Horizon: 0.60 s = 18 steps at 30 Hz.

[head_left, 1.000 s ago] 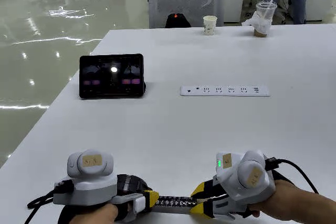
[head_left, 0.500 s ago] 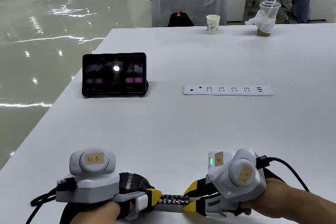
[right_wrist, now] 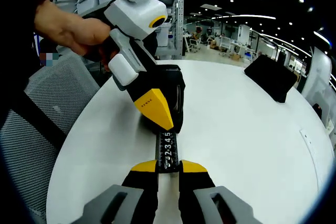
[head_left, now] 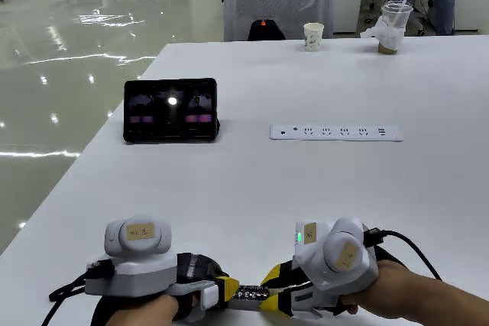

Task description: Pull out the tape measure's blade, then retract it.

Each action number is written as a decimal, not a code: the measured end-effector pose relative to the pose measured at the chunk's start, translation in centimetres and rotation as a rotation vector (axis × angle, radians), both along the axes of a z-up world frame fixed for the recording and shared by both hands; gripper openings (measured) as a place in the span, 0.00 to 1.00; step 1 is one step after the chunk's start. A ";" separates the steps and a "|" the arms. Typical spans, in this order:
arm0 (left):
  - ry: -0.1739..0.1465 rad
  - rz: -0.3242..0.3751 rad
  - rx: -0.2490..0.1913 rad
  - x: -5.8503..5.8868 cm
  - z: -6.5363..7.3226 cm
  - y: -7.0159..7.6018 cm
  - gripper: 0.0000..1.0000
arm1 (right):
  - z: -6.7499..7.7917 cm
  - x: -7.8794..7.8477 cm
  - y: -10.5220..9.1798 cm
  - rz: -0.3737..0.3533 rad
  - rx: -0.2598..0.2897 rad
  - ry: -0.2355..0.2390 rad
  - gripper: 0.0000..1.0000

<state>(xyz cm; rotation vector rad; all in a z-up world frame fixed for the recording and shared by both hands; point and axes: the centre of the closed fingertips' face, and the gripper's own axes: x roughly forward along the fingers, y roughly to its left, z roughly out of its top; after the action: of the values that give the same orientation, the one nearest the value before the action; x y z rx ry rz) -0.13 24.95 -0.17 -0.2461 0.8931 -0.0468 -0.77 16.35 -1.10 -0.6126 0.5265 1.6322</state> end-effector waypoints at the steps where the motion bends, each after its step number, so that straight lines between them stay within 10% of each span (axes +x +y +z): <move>1: 0.000 0.000 -0.001 0.0 0.0 0.0 0.63 | 0.0 0.0 0.1 0.000 0.001 0.001 0.11; 18: -0.001 0.001 -0.006 0.0 0.1 0.0 0.64 | 0.0 -0.3 1.8 0.014 0.006 0.002 0.11</move>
<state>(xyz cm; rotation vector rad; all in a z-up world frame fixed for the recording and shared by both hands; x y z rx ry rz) -0.17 25.00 -0.11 -0.2526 0.8916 -0.0488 -1.07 18.14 -1.11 -0.6107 0.5196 1.6473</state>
